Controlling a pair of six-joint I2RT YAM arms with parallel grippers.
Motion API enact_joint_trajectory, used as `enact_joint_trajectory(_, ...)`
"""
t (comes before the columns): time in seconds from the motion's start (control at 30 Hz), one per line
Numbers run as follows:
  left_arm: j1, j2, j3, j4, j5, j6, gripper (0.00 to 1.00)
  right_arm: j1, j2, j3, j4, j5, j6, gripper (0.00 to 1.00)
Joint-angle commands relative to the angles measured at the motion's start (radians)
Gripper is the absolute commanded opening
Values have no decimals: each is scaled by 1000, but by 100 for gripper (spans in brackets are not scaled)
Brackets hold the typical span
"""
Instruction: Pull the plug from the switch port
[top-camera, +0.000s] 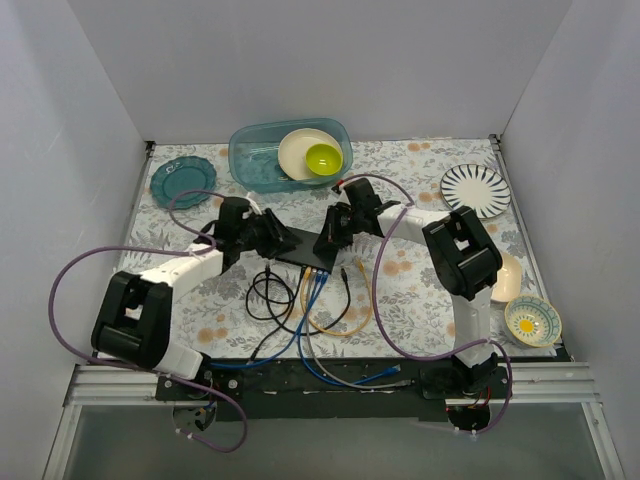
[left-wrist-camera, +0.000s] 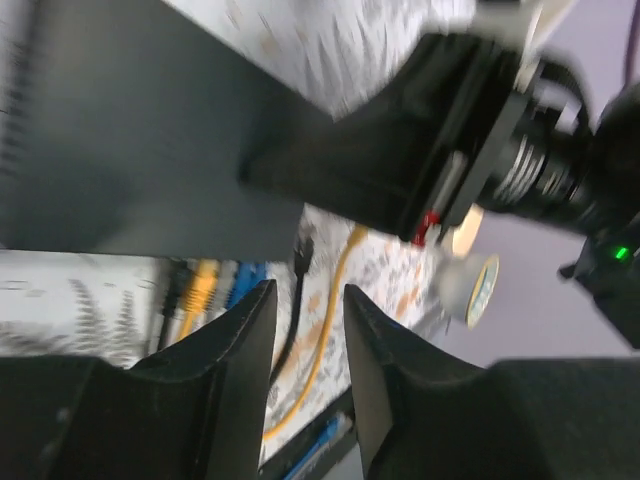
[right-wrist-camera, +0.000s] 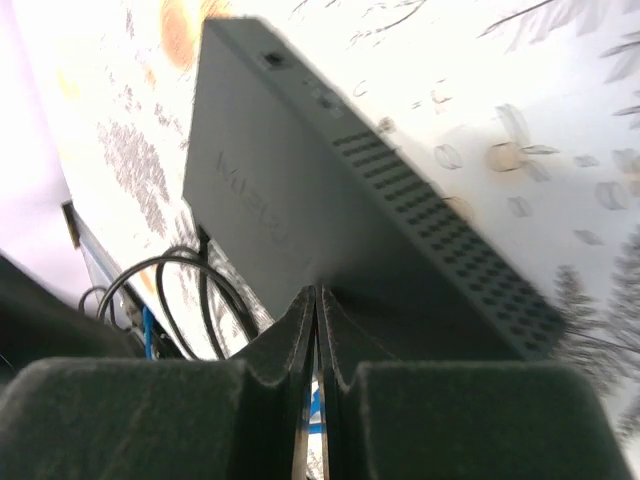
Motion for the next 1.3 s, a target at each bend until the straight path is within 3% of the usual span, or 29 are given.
enact_joint_trajectory(0.0, -86, 54, -19, 118, 62, -37, 30, -24, 31, -55, -141, 166, -59, 11)
enact_joint_trajectory(0.2, -88, 94, -80, 93, -10, -35, 25, -29, 31, -78, -124, 158, -53, 11)
enact_joint_trajectory(0.57, -85, 181, -135, 143, -20, -15, 34, -29, 27, -113, -109, 158, -50, 11)
enact_joint_trajectory(0.87, -83, 253, -166, 244, -47, -58, 34, -29, 21, -115, -101, 152, -45, 11)
enact_joint_trajectory(1.27, -25, 304, -218, 358, -11, -150, 22, -29, 18, -127, -94, 146, -45, 11)
